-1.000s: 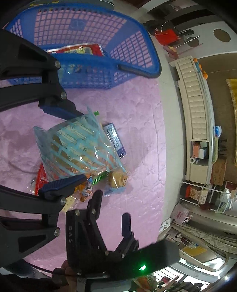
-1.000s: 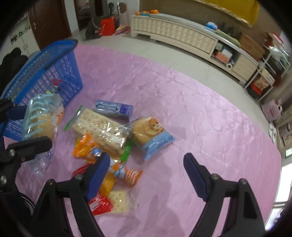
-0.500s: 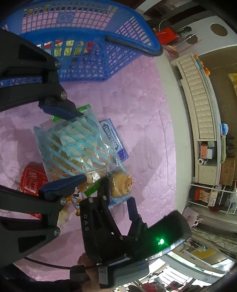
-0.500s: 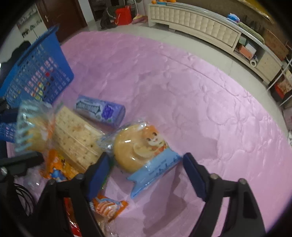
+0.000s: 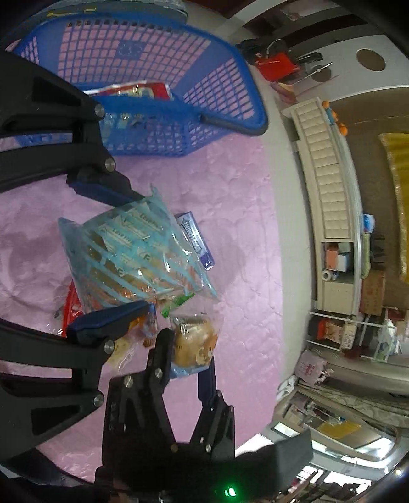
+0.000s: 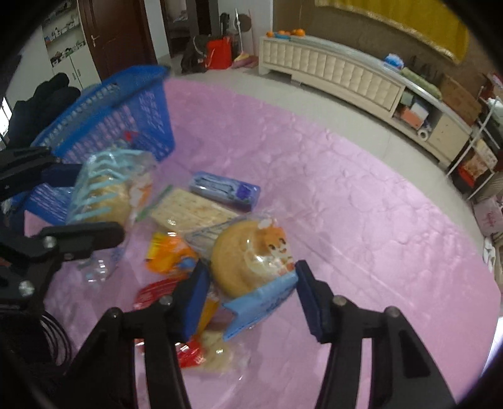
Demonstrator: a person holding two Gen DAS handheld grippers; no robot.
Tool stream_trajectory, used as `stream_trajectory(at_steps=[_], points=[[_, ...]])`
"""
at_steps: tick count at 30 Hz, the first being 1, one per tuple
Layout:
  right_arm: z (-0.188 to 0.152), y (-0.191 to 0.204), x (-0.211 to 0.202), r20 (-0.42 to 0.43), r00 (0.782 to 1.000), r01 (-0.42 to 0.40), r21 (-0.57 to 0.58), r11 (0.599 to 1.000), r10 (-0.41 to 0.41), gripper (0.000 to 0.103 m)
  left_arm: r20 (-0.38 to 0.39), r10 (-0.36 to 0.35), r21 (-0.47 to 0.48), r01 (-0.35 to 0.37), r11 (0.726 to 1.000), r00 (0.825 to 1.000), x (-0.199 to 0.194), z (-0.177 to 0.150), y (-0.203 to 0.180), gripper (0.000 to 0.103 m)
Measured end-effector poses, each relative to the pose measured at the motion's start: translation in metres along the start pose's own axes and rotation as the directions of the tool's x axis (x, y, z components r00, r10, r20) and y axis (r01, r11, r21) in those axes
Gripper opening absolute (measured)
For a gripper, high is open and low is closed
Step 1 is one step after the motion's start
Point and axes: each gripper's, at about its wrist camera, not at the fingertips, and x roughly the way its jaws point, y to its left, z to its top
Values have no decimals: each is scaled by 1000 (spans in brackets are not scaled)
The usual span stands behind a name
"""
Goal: Organize snacks
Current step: 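Carry both bags over the blue basket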
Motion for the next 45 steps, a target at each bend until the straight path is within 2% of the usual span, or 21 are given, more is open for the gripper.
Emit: stream_trajectory(at_steps=[9, 13, 17, 20, 29, 36, 45], points=[[-7, 34, -74, 67, 994, 82, 81, 993, -88, 59, 114, -32, 36, 28, 999, 993, -63, -20, -4, 55], [-9, 57, -102, 111, 985, 123, 108, 986, -135, 59, 163, -51, 41, 45, 998, 985, -90, -32, 4, 55], [-6, 76, -126, 147, 980, 112, 143, 983, -133, 59, 203, -51, 67, 38, 997, 978, -114, -43, 15, 55], [-4, 92, -141, 175, 968, 157, 143, 977, -181, 59, 220, -68, 72, 53, 996, 973, -127, -46, 25, 55], [22, 129, -150, 210, 956, 168, 173, 971, -203, 59, 277, -53, 67, 36, 997, 959, -167, -52, 66, 55], [48, 159, -146, 246, 956, 124, 163, 979, -162, 59, 312, -15, 53, -2, 999, 950, -183, -51, 104, 56], [83, 185, -111, 233, 968, 64, 115, 991, -89, 59, 286, 28, -22, -23, 999, 958, -175, -58, 157, 56]])
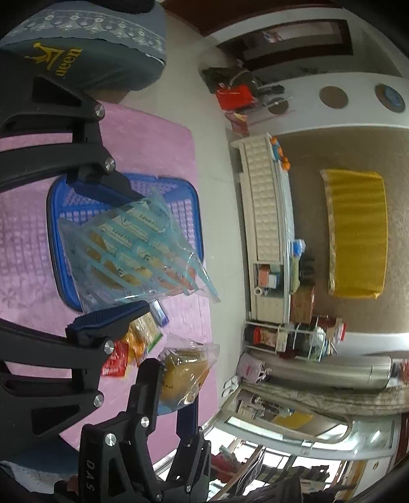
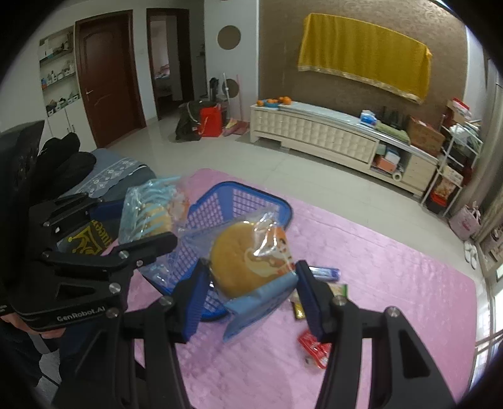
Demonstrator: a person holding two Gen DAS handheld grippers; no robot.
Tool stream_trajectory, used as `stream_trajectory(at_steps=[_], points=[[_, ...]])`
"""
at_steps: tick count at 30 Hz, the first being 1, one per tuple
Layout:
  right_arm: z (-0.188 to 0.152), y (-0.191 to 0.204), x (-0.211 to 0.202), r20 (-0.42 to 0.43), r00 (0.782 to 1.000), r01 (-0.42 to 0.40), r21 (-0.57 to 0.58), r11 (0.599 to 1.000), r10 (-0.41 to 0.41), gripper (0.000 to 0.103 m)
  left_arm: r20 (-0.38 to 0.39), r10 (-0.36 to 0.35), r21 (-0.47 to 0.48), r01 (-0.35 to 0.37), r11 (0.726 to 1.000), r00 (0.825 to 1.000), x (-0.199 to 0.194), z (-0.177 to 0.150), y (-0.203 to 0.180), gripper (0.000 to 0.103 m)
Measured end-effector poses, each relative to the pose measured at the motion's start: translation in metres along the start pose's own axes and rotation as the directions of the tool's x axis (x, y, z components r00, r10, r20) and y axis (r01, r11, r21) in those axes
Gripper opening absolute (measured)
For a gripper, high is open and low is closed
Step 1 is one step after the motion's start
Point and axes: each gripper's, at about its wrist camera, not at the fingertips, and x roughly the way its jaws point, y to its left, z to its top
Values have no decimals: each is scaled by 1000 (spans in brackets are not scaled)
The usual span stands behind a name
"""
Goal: Organize snacks
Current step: 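Carry both bags over the blue basket, then open the right tool to drop the cake bag into the basket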
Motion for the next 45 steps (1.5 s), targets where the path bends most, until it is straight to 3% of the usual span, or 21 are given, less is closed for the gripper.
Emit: stream_trajectory(at_steps=[9, 17, 26, 30, 31, 33, 35, 45], points=[[5, 24, 52, -98, 994, -57, -23, 998, 55, 59, -51, 18, -79, -22, 997, 999, 22, -19, 52, 56], [8, 57, 101, -176, 979, -115, -59, 992, 103, 59, -76, 40, -110, -48, 993, 996, 36, -32, 75, 56], [-8, 74, 149, -304, 941, -166, -40, 985, 146, 59, -96, 48, -173, -64, 983, 994, 37, -39, 104, 56], [-10, 80, 149, -347, 919, -214, -37, 976, 188, 68, -94, 55, -175, -70, 982, 994, 31, -40, 104, 56], [-11, 79, 146, -339, 922, -209, -36, 977, 185, 69, -97, 56, -177, -72, 981, 994, 30, -40, 103, 56], [-11, 76, 137, -319, 932, -193, -32, 981, 173, 82, -100, 53, -179, -71, 981, 994, 31, -40, 101, 56], [-9, 73, 126, -302, 936, -193, -21, 981, 178, 86, -104, 48, -170, -66, 983, 993, 31, -39, 96, 56], [-5, 34, 95, -244, 967, -69, 34, 997, 75, 87, -116, 4, -100, -16, 995, 993, 37, -27, 60, 56]])
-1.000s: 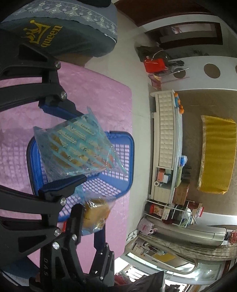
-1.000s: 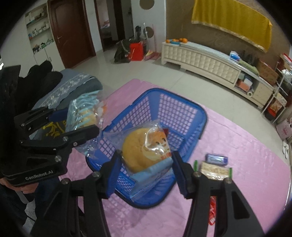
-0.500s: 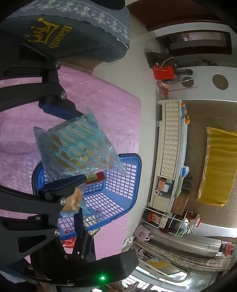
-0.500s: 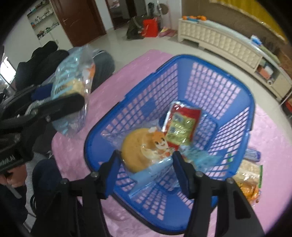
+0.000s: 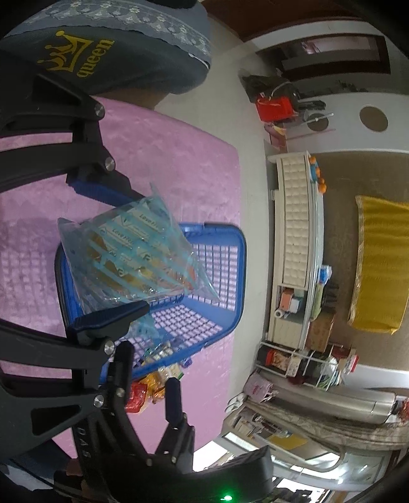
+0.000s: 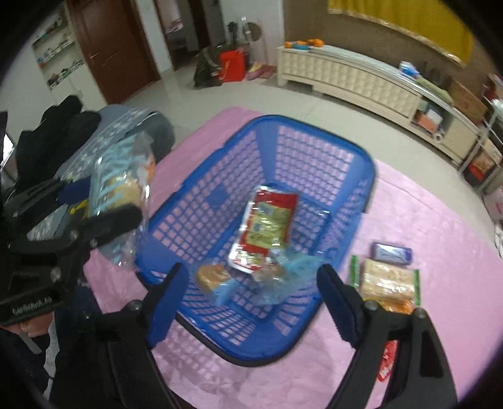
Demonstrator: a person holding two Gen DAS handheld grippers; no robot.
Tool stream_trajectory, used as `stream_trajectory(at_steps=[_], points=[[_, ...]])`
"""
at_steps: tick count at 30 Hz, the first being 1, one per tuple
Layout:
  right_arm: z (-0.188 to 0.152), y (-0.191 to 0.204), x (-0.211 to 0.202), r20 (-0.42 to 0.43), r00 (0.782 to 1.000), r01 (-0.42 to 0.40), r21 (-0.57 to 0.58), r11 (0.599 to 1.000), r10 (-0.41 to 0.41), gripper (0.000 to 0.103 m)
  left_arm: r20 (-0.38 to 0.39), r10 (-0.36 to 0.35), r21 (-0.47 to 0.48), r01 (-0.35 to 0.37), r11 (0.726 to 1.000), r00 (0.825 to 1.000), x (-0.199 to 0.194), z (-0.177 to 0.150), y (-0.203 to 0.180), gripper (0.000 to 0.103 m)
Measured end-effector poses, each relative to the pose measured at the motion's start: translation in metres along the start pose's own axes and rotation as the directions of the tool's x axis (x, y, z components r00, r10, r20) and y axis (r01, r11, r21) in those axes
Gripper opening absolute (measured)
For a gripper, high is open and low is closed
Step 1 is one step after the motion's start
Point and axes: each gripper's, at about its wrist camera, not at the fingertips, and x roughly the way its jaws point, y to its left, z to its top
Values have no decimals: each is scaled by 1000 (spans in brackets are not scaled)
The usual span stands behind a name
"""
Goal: Organize snacks
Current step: 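Open the right tool to drop the cake bag into the basket, then open the left tool to drop the striped blue bag into the basket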
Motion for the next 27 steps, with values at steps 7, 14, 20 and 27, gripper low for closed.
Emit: stream_trajectory(at_steps=[7, 14, 20, 27], points=[[-12, -31, -3, 7, 999, 52, 80, 995, -53, 87, -38, -26, 49, 28, 998, 999, 16, 3, -23, 56], [-21, -52, -1, 8, 999, 46, 130, 990, -47, 87, -76, -40, 69, 45, 997, 996, 36, 2, -33, 57], [-27, -62, 2, -11, 998, 61, 162, 985, -60, 87, -124, -31, 55, 38, 998, 992, 53, 0, -33, 60], [-30, -63, -5, -9, 999, 53, 173, 984, -52, 87, -105, -19, 42, 24, 999, 994, 39, -4, -32, 68]])
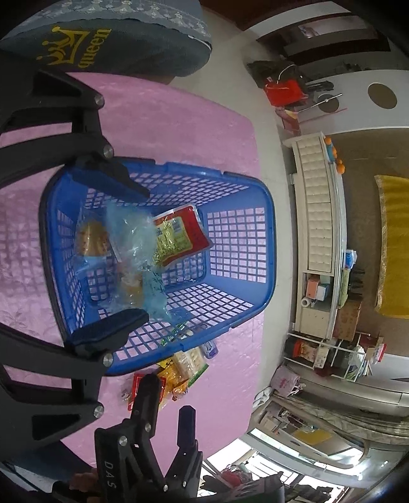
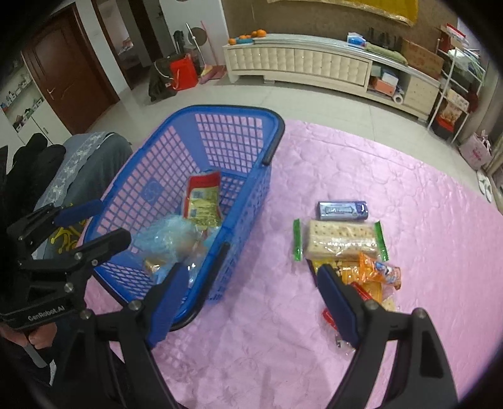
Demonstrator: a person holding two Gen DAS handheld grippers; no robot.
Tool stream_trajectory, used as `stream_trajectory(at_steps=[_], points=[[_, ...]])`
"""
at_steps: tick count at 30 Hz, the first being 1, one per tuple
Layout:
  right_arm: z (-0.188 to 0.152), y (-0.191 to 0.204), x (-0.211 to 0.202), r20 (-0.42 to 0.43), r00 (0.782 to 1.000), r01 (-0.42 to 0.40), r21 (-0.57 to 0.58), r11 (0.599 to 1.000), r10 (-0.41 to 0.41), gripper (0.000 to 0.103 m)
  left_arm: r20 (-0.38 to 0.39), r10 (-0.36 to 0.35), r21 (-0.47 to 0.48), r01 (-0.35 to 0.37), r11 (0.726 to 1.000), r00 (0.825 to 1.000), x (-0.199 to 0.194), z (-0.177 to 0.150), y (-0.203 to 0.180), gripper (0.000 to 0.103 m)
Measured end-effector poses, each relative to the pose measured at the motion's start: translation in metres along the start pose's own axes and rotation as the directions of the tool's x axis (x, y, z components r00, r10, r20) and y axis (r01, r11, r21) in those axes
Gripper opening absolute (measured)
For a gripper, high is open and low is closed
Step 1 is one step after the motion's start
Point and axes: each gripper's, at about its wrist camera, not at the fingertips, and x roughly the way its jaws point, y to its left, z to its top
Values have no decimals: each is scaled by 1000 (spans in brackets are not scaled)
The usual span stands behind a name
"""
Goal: Organize snacks
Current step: 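Open the left tool to drop the striped blue bag into the basket, then withdraw both tools from the basket toward the snack pile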
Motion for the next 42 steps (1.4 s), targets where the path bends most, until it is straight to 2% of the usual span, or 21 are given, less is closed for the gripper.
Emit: stream_trajectory(at_steps=[2, 6, 8, 14, 20, 28, 33, 42], points=[[-1, 3, -6, 11, 1000, -1, -5, 1000, 1, 87, 14, -2, -6, 2, 1000, 1000, -11, -2, 1, 72], [-4, 9, -20, 34, 999, -7, -14, 1000, 8, 87, 47, 1, -7, -1, 1000, 999, -31, -4, -5, 73], [-8, 11, -31, 50, 999, -4, -16, 1000, 4, 87, 64, 7, 1, -7, 1000, 998, -41, -5, -10, 81], [-20, 9, -60, 92, 996, 2, -9, 1000, -1, 87, 102, 16, 30, -19, 999, 995, -69, -13, -32, 81], [-39, -6, -90, 136, 991, 19, 14, 1000, -20, 87, 131, -27, 57, 20, 998, 991, -81, -19, -66, 82], [-70, -42, -111, 136, 988, 61, 68, 996, -70, 87, 136, -79, 161, 57, 985, 987, -78, -24, -127, 82], [-88, -69, -119, 134, 986, 91, 101, 991, -104, 87, 106, -100, 198, 77, 977, 989, -64, -27, -156, 82], [-110, -116, -107, 97, 990, 83, 172, 982, -101, 87, 23, -117, 228, 108, 968, 993, -25, -23, -193, 82]])
